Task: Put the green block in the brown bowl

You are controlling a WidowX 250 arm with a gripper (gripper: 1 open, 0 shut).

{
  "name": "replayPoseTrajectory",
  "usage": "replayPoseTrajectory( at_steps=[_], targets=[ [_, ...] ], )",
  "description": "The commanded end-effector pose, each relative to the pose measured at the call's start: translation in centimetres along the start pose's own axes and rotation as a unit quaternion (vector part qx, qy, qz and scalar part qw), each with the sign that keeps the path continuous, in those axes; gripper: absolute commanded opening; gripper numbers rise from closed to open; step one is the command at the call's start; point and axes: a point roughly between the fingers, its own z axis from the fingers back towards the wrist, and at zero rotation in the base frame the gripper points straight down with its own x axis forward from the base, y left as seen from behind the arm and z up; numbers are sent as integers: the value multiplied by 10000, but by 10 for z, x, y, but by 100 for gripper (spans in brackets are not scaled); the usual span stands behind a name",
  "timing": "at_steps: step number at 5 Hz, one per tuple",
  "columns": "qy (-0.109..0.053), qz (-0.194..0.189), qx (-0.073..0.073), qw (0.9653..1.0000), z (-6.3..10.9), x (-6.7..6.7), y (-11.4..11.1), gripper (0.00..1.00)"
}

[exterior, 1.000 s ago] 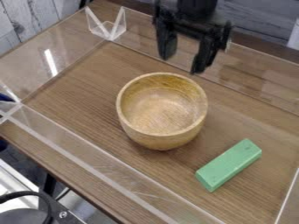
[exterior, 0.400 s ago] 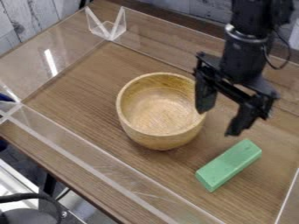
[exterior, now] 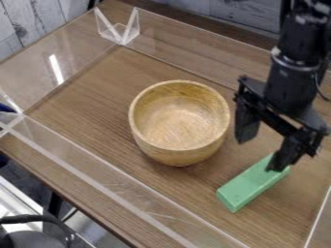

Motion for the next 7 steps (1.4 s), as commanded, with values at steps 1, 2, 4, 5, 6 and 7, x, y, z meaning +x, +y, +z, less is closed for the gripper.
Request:
replayPoseTrajectory(
  at_steps=[1,2,4,5,6,7],
  targets=[
    [-158,-96,-47,9998,-3,7,-3,100],
    [-123,-181,-80,9997,-17,9,-3,100],
    [-98,-356,-152,9992,-42,11,-1,100],
    [-137,-426,-202,9988,-47,11,-1,100],
    [-176,-492,-258,9983,-52,12,0,100],
    [-223,-508,-268,9981,-51,12,0,100]
  ],
)
